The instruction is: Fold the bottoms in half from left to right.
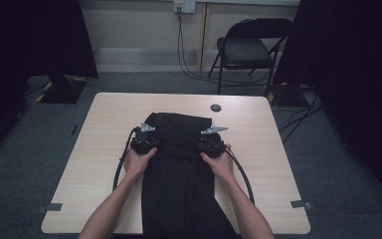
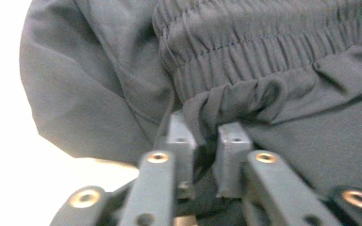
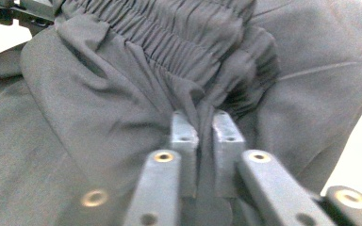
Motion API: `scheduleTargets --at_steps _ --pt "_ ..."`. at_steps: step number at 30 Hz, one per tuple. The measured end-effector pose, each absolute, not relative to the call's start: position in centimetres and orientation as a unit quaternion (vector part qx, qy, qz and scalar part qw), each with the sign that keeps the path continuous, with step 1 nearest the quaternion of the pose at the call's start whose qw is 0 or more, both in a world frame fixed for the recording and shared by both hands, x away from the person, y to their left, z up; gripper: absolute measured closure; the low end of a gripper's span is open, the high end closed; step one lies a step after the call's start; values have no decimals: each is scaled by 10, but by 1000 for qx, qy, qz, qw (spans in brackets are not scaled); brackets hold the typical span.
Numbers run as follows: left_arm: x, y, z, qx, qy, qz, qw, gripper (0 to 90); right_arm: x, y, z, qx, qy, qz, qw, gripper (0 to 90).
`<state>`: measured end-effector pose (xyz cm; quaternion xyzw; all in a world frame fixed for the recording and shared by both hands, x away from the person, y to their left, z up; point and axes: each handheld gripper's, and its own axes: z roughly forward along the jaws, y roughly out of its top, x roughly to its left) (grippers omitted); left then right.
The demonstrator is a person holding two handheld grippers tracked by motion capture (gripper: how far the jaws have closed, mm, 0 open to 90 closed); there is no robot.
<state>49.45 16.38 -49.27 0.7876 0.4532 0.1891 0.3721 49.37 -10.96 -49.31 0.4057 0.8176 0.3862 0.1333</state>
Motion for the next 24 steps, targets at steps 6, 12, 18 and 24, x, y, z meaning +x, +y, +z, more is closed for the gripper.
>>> scheduleTargets --at_steps 6,12,18,24 --pt "467 180 -458 775 434 190 418 445 475 -125 -463 396 809 406 154 475" --pt "404 186 -440 794 385 147 446 477 419 -151 -448 386 803 432 137 479" --pt "343 157 -459 853 285 49 435 632 347 -148 -454 335 833 427 104 718" --pt "332 129 -473 872 255 24 417 580 305 -140 -463 321 843 427 70 616"
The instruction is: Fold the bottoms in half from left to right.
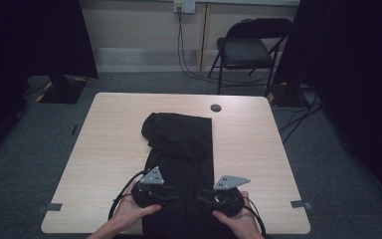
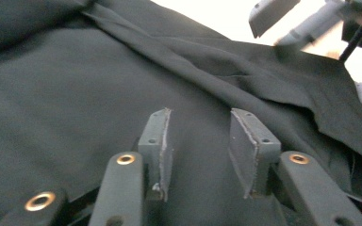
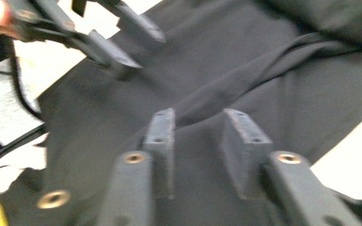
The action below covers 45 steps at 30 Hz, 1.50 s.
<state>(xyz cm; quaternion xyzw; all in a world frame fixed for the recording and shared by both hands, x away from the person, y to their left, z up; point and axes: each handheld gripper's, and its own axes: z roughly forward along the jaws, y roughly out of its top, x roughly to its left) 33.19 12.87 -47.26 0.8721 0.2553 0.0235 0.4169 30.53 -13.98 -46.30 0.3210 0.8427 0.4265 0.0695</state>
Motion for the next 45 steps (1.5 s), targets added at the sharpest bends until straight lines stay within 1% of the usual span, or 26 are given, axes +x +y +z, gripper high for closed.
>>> scheduleTargets --at_steps 2,4,5,6,7,8,10,11,12,13,16,17,21,22,23,25,26,27,28,29,32,35,37,39,42,45 --pt "332 121 -480 883 245 22 399 544 300 -133 -468 314 847 424 57 538" --pt "329 119 -482 888 237 20 393 510 297 -127 -474 308 853 418 44 495" --pt "328 118 -483 888 236 18 394 500 296 -124 -476 306 857 412 44 477" --pt "327 116 -484 887 237 17 397 474 293 -120 -479 299 865 400 54 455" --pt "325 115 -484 889 230 11 396 448 291 -119 -480 293 869 395 57 456" --pt "323 114 -484 889 226 11 398 433 290 -118 -483 290 873 387 62 482" --pt "319 112 -482 889 214 1 404 416 290 -120 -485 287 879 375 68 574" --pt "318 111 -481 891 208 -3 405 415 291 -122 -484 286 878 375 76 679" --pt "315 109 -481 891 209 -6 403 407 291 -125 -483 290 876 378 74 769" --pt "314 107 -481 888 210 -11 409 396 293 -128 -482 295 873 380 76 813" --pt "311 96 -481 887 208 -11 411 368 297 -134 -479 307 865 390 71 875" --pt "311 92 -481 889 205 -14 410 363 298 -136 -477 311 863 391 74 876" --pt "314 80 -490 896 214 1 390 368 301 -141 -475 314 859 396 77 887" --pt "313 78 -492 899 216 20 380 405 301 -142 -475 314 859 396 77 888" --pt "313 78 -492 899 217 34 379 471 301 -142 -474 315 859 397 77 888" --pt "313 79 -492 899 218 47 377 693 301 -142 -474 312 859 398 78 888" --pt "315 81 -492 899 217 44 378 809 301 -142 -473 313 858 400 77 888" --pt "317 84 -492 898 221 36 378 888 301 -143 -473 313 857 402 76 888" --pt "318 86 -490 902 222 44 369 900 301 -143 -472 313 856 405 76 888" --pt "319 88 -489 899 225 38 373 900 301 -142 -471 312 854 409 76 888" --pt "323 100 -472 880 230 26 415 900 301 -141 -466 307 849 424 74 888" --pt "329 123 -446 849 239 39 470 900 298 -136 -458 298 840 447 72 889" --pt "334 136 -438 837 252 60 482 900 297 -129 -453 285 837 462 67 890" --pt "342 150 -434 815 276 56 506 900 296 -119 -451 275 837 470 54 889" --pt "350 162 -427 798 286 72 525 900 293 -96 -455 251 850 461 40 888" --pt "354 167 -421 786 290 79 539 900 293 -74 -471 235 866 441 15 886"
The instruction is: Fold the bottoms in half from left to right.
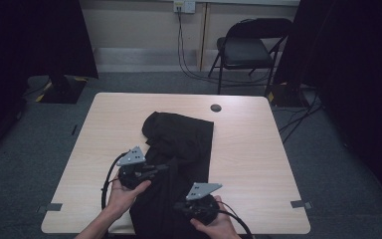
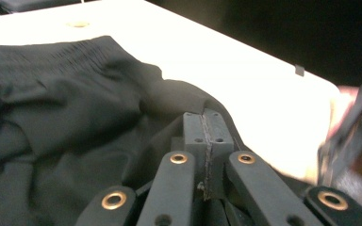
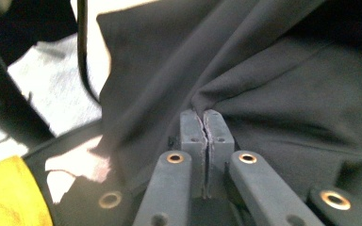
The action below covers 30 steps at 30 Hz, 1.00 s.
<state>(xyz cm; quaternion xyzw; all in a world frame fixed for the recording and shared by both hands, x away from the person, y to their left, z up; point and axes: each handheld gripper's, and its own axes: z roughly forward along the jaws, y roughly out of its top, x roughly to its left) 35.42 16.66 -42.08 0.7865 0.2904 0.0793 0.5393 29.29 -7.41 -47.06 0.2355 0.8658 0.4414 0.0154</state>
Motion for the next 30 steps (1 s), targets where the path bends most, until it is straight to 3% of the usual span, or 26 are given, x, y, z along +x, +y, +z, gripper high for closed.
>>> scheduleTargets --at_steps 3,8,12,13,16,17,18,19,25,28,30 --pt "359 167 -418 782 292 83 544 900 289 -53 -490 209 888 411 -10 844" --pt "363 170 -420 777 300 81 548 900 296 -52 -483 222 879 422 13 468" --pt "366 174 -422 772 306 78 552 900 314 -52 -478 233 861 451 14 398" --pt "367 174 -424 772 307 78 552 900 318 -47 -480 236 861 450 17 417" --pt "369 175 -428 774 313 74 545 900 314 -33 -477 208 862 462 22 716" --pt "370 176 -430 772 316 72 547 898 312 -30 -472 198 856 478 17 767" --pt "372 179 -430 768 323 73 548 880 312 -28 -466 197 847 493 10 816" --pt "373 181 -430 764 331 77 549 804 313 -27 -456 193 839 509 14 863" --pt "373 214 -416 702 397 128 577 485 344 -39 -401 218 797 561 49 870" --pt "372 228 -417 686 417 145 579 470 366 -56 -386 245 790 556 82 872" --pt "369 226 -420 708 401 140 564 532 377 -70 -389 267 789 546 92 872"
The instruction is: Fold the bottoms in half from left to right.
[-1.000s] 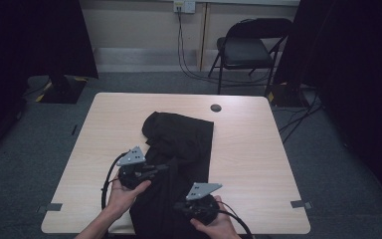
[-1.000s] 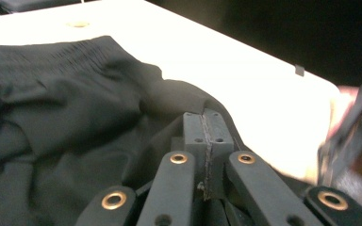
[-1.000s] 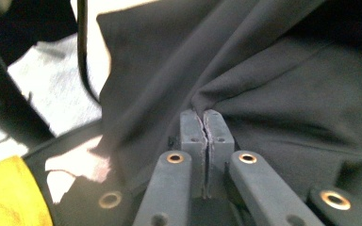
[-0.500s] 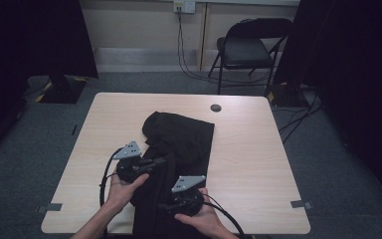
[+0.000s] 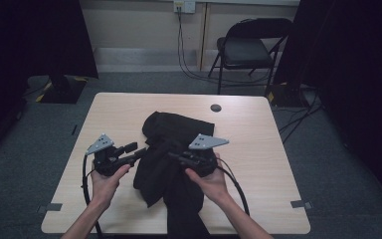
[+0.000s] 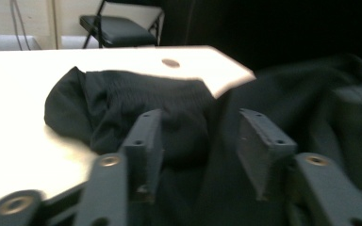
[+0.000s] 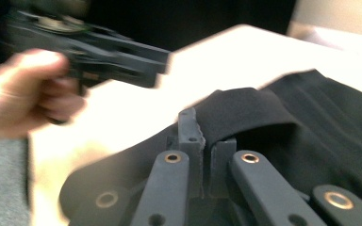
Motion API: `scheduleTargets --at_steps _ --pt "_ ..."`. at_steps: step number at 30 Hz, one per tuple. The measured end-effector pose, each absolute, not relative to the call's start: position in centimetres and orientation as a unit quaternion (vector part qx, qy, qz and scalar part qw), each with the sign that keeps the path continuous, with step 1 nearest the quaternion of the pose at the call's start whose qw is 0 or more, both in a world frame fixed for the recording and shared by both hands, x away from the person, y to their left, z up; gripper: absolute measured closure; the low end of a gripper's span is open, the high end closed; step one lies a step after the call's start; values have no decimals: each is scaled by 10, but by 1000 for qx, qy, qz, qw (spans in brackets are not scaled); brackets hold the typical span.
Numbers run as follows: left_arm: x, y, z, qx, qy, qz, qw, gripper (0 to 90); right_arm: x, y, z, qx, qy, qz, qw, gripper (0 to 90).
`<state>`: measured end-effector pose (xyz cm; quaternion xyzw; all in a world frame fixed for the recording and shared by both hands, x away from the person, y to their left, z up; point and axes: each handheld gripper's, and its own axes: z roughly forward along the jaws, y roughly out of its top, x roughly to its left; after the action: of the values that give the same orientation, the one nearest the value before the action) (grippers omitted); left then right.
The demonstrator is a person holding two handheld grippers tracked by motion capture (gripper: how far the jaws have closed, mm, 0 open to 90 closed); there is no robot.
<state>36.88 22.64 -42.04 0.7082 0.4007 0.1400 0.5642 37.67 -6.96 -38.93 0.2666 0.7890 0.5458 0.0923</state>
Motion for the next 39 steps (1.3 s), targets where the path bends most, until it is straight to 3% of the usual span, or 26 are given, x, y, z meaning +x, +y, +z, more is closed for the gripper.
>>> scheduleTargets --at_steps 3,5,8,9,15,20,25,30,39 --pt "361 209 -427 753 353 105 546 636 386 -91 -414 295 811 496 99 845" --pt "352 188 -432 788 310 74 526 677 385 -100 -435 312 822 468 87 753" --pt "339 153 -445 834 269 39 480 665 374 -112 -457 328 830 442 88 599" --pt "337 147 -449 839 263 33 475 658 371 -117 -460 332 831 437 87 584" --pt "328 119 -473 884 225 7 410 606 352 -144 -475 338 837 425 71 654" --pt "321 117 -486 917 211 56 334 557 349 -134 -488 315 857 404 51 636" --pt "323 130 -486 908 240 76 334 565 345 -135 -476 330 849 401 95 515" --pt "332 139 -487 907 243 83 334 566 335 -145 -487 328 857 389 82 412" --pt "334 157 -487 903 257 93 331 567 335 -135 -496 291 876 359 137 401"
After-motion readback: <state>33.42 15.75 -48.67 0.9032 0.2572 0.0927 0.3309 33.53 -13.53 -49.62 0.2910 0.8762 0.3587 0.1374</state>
